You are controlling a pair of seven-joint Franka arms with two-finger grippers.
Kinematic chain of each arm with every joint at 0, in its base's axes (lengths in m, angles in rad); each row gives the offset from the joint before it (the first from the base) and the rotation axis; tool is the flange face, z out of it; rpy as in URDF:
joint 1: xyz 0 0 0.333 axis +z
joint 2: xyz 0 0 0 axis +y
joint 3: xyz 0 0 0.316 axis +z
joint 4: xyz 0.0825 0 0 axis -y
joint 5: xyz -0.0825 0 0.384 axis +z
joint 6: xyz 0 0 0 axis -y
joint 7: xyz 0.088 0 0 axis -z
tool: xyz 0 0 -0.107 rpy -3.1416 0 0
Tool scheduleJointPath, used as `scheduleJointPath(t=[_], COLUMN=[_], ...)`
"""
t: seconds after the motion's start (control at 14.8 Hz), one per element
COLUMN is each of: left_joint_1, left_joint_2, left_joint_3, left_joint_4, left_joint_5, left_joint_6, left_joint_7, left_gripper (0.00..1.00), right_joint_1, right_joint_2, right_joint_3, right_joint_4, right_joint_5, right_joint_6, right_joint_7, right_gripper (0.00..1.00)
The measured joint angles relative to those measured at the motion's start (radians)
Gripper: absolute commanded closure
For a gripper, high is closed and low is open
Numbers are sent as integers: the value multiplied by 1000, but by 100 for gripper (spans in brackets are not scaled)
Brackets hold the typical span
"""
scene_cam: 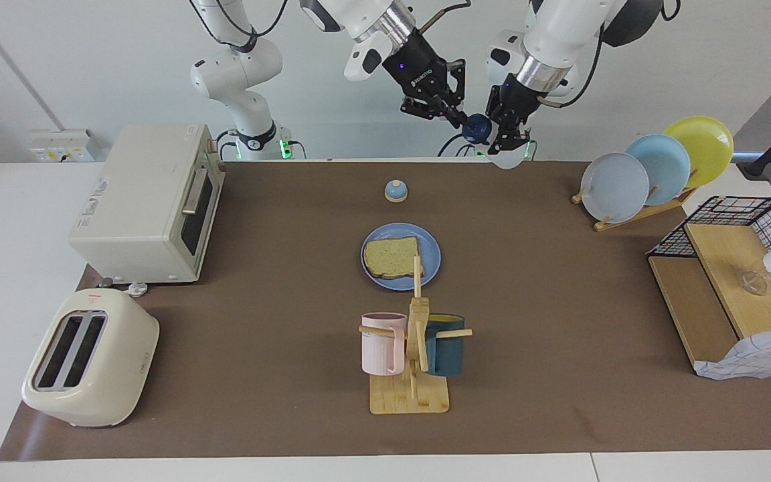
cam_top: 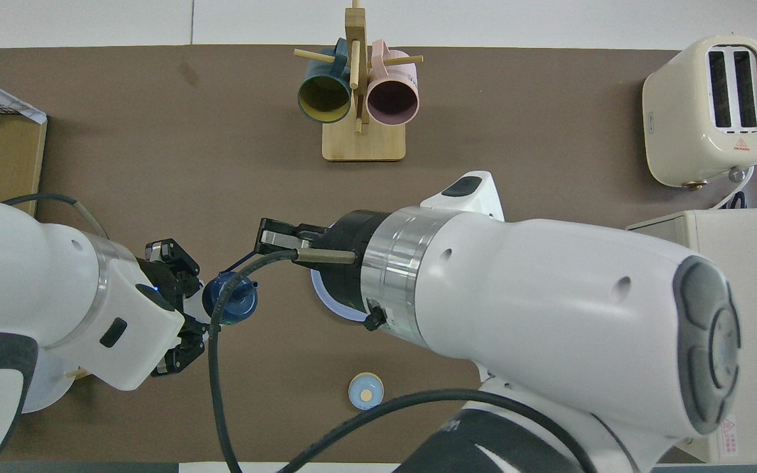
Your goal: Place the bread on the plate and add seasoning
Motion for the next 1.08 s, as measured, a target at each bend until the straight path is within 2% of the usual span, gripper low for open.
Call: scheduleJointPath(t=[0.07,0.14,0.2,0.27,0.74,0.95,1.08], left_joint_1=[0,0,0,0,1,1,0], left_joint_2=[0,0,0,0,0,0,0], left_joint_3=[0,0,0,0,4,3,-3], left_joint_4=[0,0,0,0,-7,-7,-6], left_joint_5=[0,0,0,0,0,0,0], left_joint_6=[0,0,0,-1,-6,-5,-5], left_joint_7=[0,0,0,0,-8,-24,-46], left_gripper=[67,67,67,67,67,67,67], right_joint_1=[1,1,1,1,-20,-91,-152], right_joint_2=[0,0,0,0,-2,-8,-19], right_joint_3=[0,1,1,0,-5,-7,-10], right_joint_4=[0,0,0,0,-6,-10,-9], right_joint_5=[0,0,0,0,-9,-76,-143], right_joint_6=[0,0,0,0,-20,-157,-312], right_joint_7=[-1,-2,-3,-4,-75,-228,-302], right_gripper=[100,74,34,0,0,0,0])
